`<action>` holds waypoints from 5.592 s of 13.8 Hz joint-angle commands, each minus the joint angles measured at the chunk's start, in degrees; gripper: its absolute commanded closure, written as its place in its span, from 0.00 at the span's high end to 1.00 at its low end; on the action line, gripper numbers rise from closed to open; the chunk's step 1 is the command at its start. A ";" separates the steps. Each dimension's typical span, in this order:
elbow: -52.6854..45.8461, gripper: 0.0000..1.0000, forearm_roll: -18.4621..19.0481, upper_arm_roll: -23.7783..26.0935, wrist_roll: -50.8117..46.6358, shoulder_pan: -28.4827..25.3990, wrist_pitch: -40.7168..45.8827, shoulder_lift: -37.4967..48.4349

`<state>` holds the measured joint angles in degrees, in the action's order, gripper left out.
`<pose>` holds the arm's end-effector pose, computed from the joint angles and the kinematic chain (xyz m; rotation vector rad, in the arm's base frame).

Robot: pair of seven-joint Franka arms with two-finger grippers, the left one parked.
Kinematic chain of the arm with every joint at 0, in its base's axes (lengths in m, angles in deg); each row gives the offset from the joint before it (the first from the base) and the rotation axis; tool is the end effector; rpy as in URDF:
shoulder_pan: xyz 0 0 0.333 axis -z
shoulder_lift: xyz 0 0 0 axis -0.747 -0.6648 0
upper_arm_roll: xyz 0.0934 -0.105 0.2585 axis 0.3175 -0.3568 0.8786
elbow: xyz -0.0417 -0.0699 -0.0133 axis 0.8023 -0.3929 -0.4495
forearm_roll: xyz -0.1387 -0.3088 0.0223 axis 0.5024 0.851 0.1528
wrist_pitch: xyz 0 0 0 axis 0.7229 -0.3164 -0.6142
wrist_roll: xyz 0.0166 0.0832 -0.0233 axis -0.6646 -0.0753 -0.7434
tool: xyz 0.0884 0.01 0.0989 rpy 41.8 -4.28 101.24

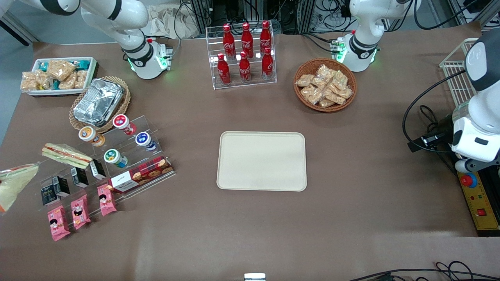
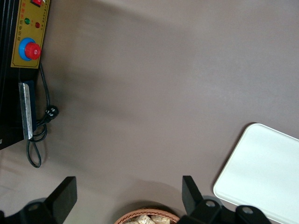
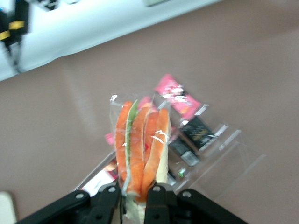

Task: Place sandwich on tray

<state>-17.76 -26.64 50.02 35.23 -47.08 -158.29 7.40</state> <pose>0.5953 -0.1593 0.5329 -2.9957 0.4120 -0.2403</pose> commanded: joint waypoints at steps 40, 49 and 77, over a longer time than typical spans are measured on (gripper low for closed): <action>6.64 0.01 7.97 0.18 30.18 -58.20 -38.76 -27.21; 6.37 0.98 -5.99 2.82 29.21 -55.39 -37.97 -27.39; 5.85 0.98 -10.48 1.41 19.64 -15.06 9.21 0.91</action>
<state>-12.62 -34.62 51.10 56.46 -65.88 -152.51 5.96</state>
